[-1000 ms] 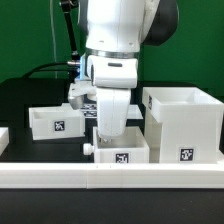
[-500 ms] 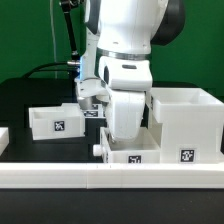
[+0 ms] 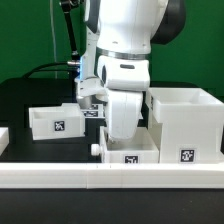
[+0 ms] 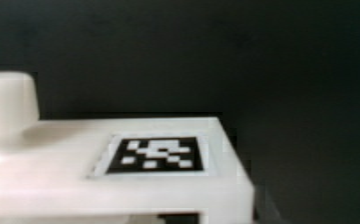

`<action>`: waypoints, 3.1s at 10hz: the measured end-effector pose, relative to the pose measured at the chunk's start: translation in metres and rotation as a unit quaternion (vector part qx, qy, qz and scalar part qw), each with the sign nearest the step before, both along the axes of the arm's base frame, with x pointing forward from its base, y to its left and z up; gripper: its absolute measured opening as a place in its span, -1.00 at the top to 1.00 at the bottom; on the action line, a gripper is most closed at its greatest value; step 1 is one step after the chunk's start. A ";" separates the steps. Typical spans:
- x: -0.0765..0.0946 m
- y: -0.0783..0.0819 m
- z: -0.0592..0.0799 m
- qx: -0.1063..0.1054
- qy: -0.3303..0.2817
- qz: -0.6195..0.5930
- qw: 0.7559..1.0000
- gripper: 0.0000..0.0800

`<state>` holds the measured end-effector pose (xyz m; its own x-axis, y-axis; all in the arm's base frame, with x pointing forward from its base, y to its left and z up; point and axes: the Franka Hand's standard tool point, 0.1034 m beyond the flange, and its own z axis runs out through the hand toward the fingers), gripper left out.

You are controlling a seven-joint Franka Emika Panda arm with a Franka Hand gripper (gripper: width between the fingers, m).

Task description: Assemble drawer

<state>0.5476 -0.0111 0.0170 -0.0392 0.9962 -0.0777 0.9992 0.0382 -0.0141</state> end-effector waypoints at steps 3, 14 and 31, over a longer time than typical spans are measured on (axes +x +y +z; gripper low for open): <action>-0.002 0.001 -0.003 0.002 -0.008 -0.003 1.000 0.89; -0.002 0.011 -0.003 -0.001 -0.021 -0.037 0.999 0.89; -0.001 0.016 -0.002 -0.010 -0.002 -0.028 1.000 0.89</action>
Offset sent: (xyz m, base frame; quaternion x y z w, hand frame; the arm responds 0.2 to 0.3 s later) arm -0.0100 0.0189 -0.0063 0.0058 0.0285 0.0344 0.9990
